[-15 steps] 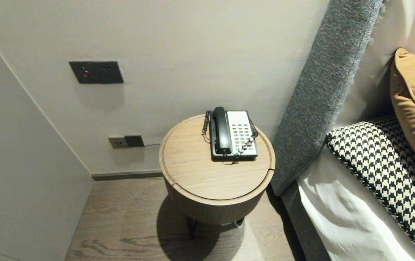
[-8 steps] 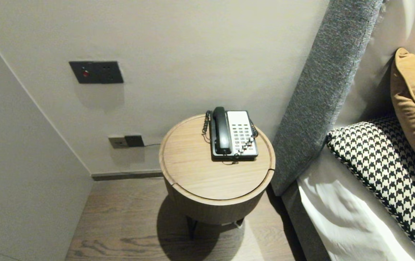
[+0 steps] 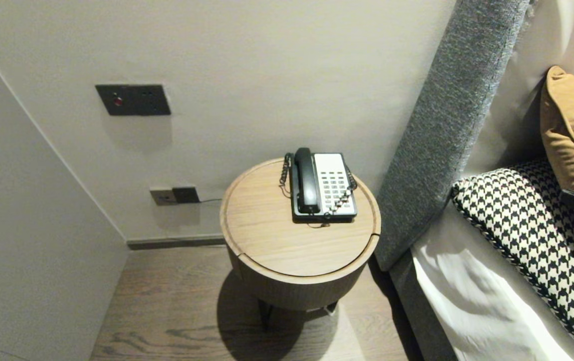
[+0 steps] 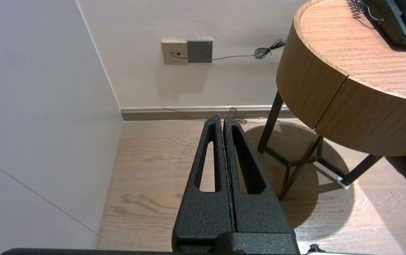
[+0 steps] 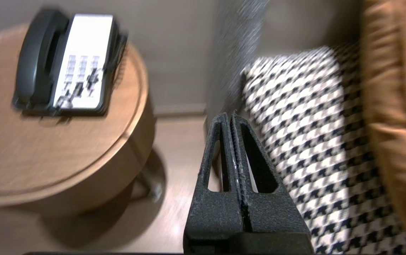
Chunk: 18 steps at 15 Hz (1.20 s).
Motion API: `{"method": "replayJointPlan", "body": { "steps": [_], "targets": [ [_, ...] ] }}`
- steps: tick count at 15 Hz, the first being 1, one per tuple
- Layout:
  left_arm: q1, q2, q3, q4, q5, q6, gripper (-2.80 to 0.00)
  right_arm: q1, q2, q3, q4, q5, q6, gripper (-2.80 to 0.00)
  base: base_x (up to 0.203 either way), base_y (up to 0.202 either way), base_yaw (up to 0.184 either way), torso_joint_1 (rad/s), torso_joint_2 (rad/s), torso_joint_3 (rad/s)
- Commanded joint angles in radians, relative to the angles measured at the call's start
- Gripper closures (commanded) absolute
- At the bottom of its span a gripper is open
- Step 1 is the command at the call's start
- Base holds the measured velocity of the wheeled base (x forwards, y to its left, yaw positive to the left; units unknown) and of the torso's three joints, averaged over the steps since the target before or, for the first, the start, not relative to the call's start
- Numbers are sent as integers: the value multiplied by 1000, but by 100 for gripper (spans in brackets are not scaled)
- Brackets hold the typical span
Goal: Open the nightstand drawer
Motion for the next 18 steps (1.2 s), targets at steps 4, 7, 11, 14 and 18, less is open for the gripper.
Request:
{"method": "replayJointPlan", "body": {
  "steps": [4,7,11,14,18],
  "targets": [
    [0,0,0,1,0,-1,0,-1,157,-241,327,154,145,0,0,0,0,0,0,0],
    [0,0,0,0,0,-1,0,19,247,-303,391,180,184,0,0,0,0,0,0,0],
    [0,0,-3,0,0,-1,0,118,350,-297,397,174,210,0,0,0,0,0,0,0],
    [0,0,0,-1,0,-1,0,201,454,-297,391,171,268,0,0,0,0,0,0,0],
    [0,0,-2,0,0,-1,0,257,591,-314,351,169,301,0,0,0,0,0,0,0]
  ]
}}
